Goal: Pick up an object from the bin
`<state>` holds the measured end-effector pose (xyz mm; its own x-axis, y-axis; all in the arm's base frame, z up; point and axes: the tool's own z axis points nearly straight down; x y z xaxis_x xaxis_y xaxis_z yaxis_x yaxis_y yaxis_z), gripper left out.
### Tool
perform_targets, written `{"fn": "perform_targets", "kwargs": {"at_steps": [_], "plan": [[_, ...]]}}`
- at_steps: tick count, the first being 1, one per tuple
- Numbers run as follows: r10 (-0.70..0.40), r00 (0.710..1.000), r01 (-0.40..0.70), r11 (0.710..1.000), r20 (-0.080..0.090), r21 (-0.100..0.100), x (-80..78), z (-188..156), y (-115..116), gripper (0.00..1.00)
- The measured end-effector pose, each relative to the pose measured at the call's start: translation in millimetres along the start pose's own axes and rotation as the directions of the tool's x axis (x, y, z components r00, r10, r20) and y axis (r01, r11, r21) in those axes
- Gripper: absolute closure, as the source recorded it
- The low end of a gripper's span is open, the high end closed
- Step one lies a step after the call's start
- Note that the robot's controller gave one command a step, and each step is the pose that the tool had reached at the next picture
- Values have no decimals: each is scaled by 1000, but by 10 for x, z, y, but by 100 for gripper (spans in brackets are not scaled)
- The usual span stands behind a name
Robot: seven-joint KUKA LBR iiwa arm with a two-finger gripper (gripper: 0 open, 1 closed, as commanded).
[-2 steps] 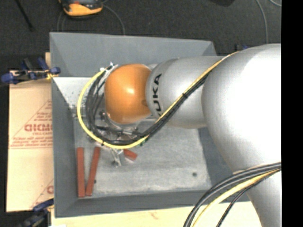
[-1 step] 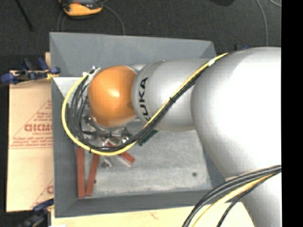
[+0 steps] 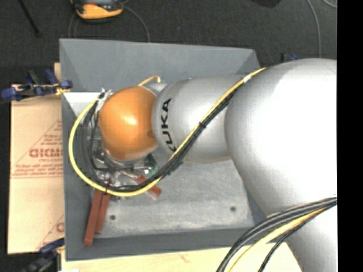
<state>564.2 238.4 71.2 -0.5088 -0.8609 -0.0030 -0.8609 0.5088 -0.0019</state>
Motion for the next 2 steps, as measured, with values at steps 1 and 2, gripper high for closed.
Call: {"fn": "perform_targets", "kwargs": {"at_steps": [1,2], "plan": [[1,1000,-1,1000,0,0,0,0,0,100],[-22,1000,22,1000,3,1,355,-1566,-328,100]]}}
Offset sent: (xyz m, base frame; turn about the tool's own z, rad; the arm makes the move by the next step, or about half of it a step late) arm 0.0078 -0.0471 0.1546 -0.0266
